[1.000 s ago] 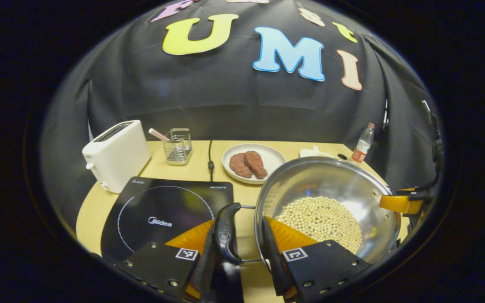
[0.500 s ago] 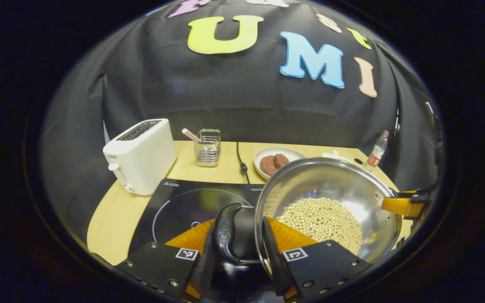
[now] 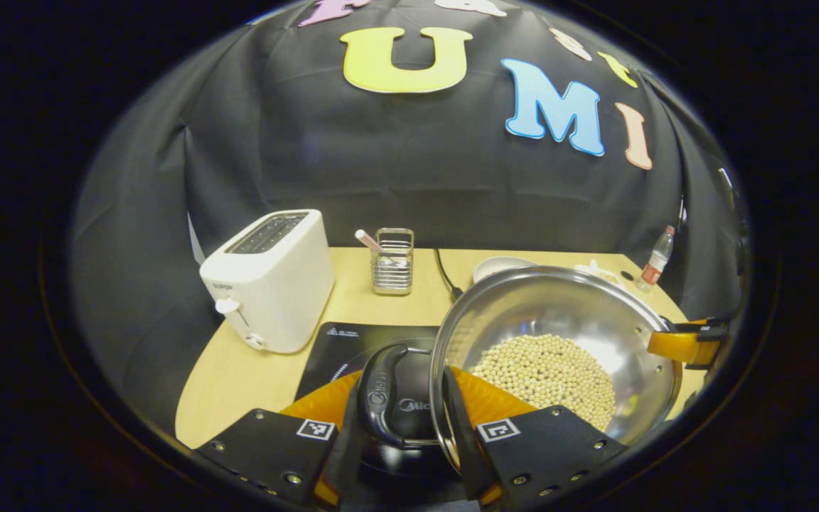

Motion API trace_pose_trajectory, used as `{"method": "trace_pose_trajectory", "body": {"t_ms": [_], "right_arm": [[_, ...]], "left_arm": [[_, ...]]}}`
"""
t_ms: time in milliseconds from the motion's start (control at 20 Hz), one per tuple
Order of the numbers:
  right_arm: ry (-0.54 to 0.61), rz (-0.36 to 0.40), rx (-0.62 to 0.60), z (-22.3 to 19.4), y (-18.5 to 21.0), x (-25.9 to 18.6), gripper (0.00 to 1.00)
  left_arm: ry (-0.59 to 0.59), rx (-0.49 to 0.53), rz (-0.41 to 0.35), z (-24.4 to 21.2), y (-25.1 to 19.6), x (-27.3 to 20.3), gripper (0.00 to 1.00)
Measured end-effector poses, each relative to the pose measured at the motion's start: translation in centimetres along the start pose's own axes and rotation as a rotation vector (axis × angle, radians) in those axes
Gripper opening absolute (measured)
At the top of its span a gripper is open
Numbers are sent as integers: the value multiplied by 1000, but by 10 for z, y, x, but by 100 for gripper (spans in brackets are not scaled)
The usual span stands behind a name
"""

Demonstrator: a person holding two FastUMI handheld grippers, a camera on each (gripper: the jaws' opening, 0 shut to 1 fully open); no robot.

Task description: First push the handle of the pot to place it horizontally, then grasp the pot with both hands and set it on the induction cooktop.

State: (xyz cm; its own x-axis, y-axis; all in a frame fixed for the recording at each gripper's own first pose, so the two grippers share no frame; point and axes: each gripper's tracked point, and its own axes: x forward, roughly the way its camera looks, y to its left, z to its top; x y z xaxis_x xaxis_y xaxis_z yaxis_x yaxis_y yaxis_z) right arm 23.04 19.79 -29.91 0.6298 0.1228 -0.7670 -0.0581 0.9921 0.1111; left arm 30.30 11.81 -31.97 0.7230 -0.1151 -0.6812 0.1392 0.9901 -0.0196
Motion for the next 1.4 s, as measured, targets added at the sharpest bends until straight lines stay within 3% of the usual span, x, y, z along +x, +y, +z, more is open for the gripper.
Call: {"method": "trace_pose_trajectory", "body": {"t_ms": [700,750,800,1200,1400], "right_arm": [[12,42,-5,8,81,27,55],[15,45,-4,7,85,30,51],[18,48,-2,6,88,33,55],[27,47,-21,-2,101,41,55],[13,56,-26,-2,103,43,53]], "left_arm": [[22,-3,35,1,87,22,60],[23,-4,36,-1,92,23,60],[28,-5,37,-3,95,26,60],[65,-62,51,-27,111,43,58],[47,-79,63,-30,113,40,61]]}}
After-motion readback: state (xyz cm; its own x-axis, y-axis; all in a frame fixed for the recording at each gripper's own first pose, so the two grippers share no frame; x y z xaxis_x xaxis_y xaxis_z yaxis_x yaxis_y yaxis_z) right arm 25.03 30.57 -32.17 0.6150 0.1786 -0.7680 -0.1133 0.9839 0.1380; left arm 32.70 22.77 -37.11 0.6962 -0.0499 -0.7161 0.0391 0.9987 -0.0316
